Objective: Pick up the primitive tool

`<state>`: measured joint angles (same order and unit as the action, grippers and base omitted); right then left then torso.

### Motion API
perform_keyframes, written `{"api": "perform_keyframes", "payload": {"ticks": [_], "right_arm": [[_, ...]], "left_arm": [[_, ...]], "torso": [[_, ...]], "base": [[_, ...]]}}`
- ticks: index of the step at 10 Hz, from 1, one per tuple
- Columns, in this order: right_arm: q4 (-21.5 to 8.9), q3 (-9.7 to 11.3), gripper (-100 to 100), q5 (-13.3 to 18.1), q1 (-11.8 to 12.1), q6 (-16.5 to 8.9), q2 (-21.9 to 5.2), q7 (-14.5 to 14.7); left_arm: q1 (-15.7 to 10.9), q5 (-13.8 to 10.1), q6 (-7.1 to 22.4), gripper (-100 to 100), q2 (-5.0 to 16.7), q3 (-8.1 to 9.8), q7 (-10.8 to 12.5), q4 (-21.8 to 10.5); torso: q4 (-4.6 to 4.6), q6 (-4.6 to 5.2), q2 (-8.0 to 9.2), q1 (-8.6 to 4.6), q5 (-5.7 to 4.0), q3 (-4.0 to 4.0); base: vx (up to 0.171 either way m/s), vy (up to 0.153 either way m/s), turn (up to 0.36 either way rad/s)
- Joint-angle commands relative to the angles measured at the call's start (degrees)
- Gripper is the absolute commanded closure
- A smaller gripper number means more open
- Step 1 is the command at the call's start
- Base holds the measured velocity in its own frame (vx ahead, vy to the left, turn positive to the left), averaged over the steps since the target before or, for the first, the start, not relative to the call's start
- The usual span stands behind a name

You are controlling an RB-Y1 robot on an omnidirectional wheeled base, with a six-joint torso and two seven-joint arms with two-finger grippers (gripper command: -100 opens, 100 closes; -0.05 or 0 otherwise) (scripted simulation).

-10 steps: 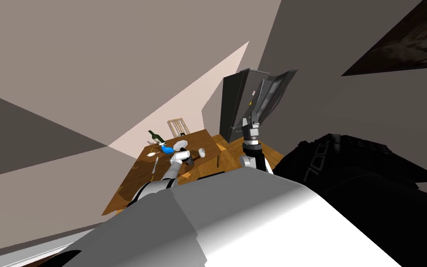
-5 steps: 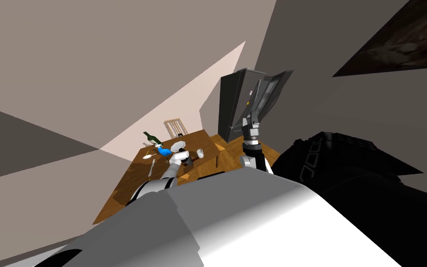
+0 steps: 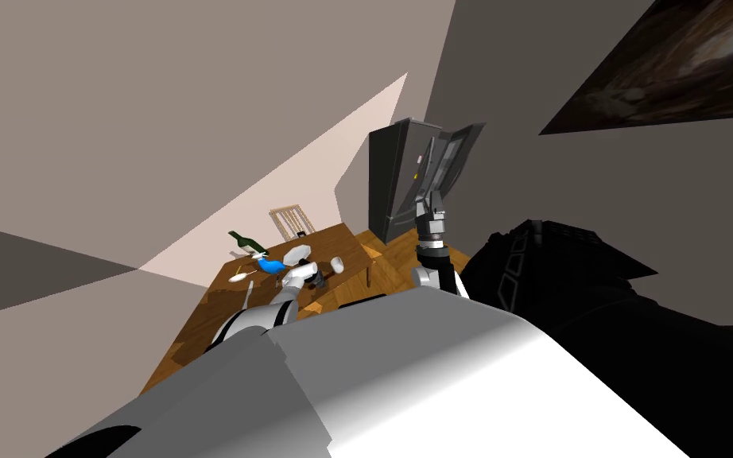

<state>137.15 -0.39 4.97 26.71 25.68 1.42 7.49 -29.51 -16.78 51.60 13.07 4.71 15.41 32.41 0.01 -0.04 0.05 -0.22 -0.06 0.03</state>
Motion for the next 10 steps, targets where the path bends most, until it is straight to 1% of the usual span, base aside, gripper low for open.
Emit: {"api": "perform_keyframes", "payload": {"ticks": [1,2,3,7,8,9,10], "right_arm": [[0.00,0.00,0,0.00,0.00,0.00,0.00,0.00],[0.00,-0.01,0,0.00,0.01,0.00,0.00,0.00],[0.00,-0.01,0,0.00,0.01,0.00,0.00,0.00],[0.00,-0.01,0,0.00,0.01,0.00,-0.01,0.00],[0.00,-0.01,0,0.00,0.01,0.00,-0.01,0.00],[0.00,-0.01,0,0.00,0.01,0.00,-0.01,0.00],[0.00,-0.01,0,0.00,0.01,0.00,-0.01,0.00]], "left_arm": [[1.20,-0.44,0.69,-100,0.77,0.47,-0.41,1.92],[0.66,-0.53,-0.32,-100,0.66,0.44,-0.72,0.54],[0.76,-0.56,-0.19,100,0.71,0.47,-0.80,0.72],[0.77,-0.58,-0.13,100,0.68,0.47,-0.77,0.67],[0.77,-0.58,-0.13,0,0.68,0.47,-0.77,0.67],[1.33,0.24,1.61,100,0.05,-0.10,0.29,3.23],[1.33,0.24,1.61,100,0.05,-0.10,0.29,3.23]], "torso": [[0.00,0.00,0.00,0.00,0.00,0.00],[0.00,-0.04,0.00,0.04,0.00,0.00],[0.00,-0.03,-0.01,0.12,0.02,0.00],[0.00,-0.02,-0.06,0.22,0.04,-0.03],[0.00,-0.02,-0.06,0.22,0.04,-0.03],[0.00,-0.02,-0.06,0.22,0.04,-0.03],[0.01,-0.06,-0.07,0.28,0.04,-0.03]], "base": [[-0.006,-0.043,-0.055],[-0.003,-0.017,0.011],[0.000,0.000,0.000],[0.000,0.000,0.000],[0.000,0.000,0.000],[0.003,0.019,0.100],[0.005,0.023,0.062]]}}
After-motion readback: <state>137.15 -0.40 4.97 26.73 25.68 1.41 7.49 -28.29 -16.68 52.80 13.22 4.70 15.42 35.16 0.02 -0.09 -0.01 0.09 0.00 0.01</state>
